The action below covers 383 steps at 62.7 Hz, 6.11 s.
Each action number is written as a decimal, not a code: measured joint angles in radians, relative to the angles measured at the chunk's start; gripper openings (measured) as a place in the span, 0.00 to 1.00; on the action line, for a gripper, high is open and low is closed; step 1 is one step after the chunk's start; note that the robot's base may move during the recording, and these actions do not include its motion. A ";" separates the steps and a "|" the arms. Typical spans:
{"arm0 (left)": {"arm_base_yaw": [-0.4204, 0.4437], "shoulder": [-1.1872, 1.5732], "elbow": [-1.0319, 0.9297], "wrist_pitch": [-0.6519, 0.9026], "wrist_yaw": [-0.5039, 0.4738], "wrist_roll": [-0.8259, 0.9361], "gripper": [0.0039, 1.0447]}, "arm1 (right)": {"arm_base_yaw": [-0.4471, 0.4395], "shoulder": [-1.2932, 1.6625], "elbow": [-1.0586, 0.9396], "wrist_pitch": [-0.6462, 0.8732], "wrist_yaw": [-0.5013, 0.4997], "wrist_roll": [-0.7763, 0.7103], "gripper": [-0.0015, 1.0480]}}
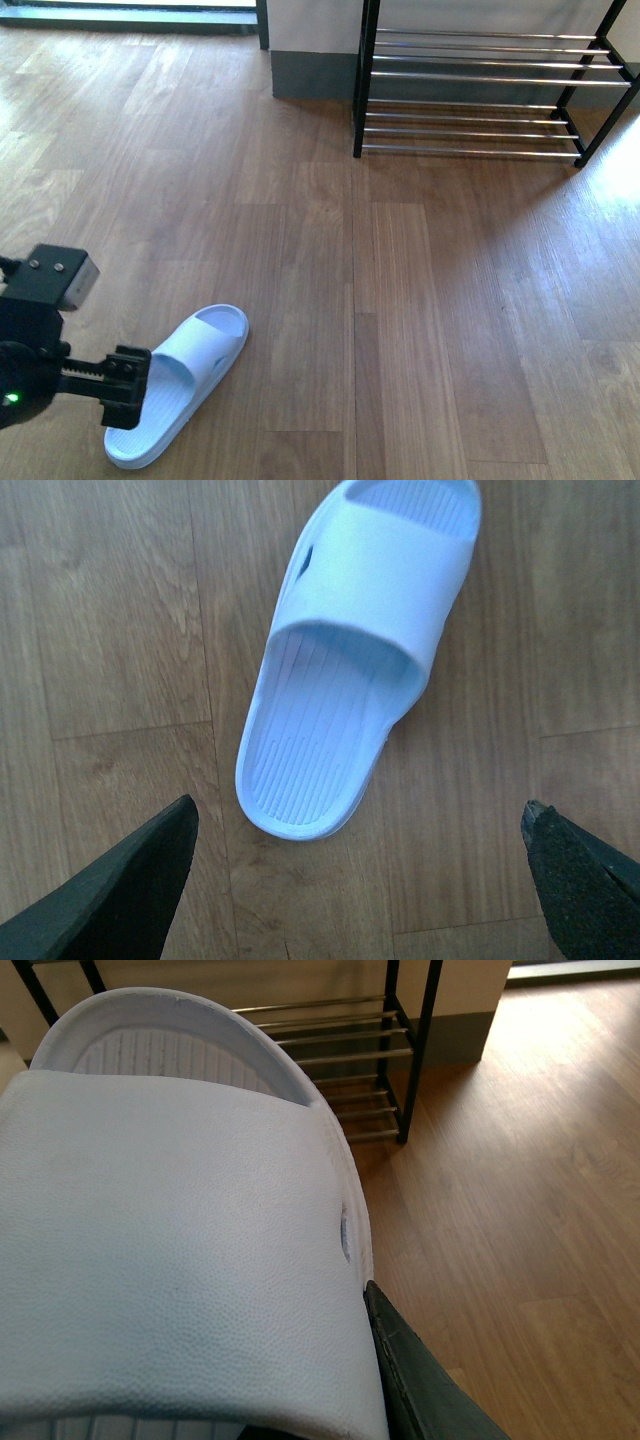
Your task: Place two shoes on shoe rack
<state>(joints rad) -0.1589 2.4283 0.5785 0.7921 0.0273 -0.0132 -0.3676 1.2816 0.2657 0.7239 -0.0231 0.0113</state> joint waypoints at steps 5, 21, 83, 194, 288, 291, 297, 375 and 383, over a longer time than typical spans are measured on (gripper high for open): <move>-0.008 0.117 0.079 -0.011 -0.007 -0.024 0.91 | 0.000 0.000 0.000 0.000 0.000 0.000 0.02; -0.051 0.276 0.251 -0.067 -0.020 -0.076 0.91 | 0.000 0.000 0.000 0.000 0.000 0.000 0.02; -0.094 0.492 0.739 -0.421 0.036 -0.069 0.63 | 0.000 0.000 0.000 0.000 0.000 0.000 0.02; -0.157 -1.147 -0.189 -0.355 -0.171 -0.142 0.02 | 0.000 0.000 0.000 0.000 0.000 0.000 0.02; -0.187 -1.649 -0.273 -0.629 -0.229 -0.154 0.02 | 0.000 0.000 0.000 0.000 0.000 0.000 0.02; -0.187 -1.649 -0.273 -0.629 -0.229 -0.154 0.02 | 0.000 0.000 0.000 0.000 0.000 0.000 0.02; -0.187 -1.649 -0.273 -0.629 -0.229 -0.154 0.02 | 0.000 0.000 0.000 0.000 0.000 0.000 0.02; -0.187 -1.647 -0.273 -0.629 -0.229 -0.156 0.02 | 0.000 0.001 0.000 0.000 0.000 0.000 0.02; -0.187 -1.647 -0.273 -0.629 -0.230 -0.156 0.02 | 0.000 0.000 0.000 0.000 0.000 0.000 0.02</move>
<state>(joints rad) -0.3454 0.7811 0.3054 0.1635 -0.2024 -0.1692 -0.3676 1.2819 0.2661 0.7239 -0.0231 0.0113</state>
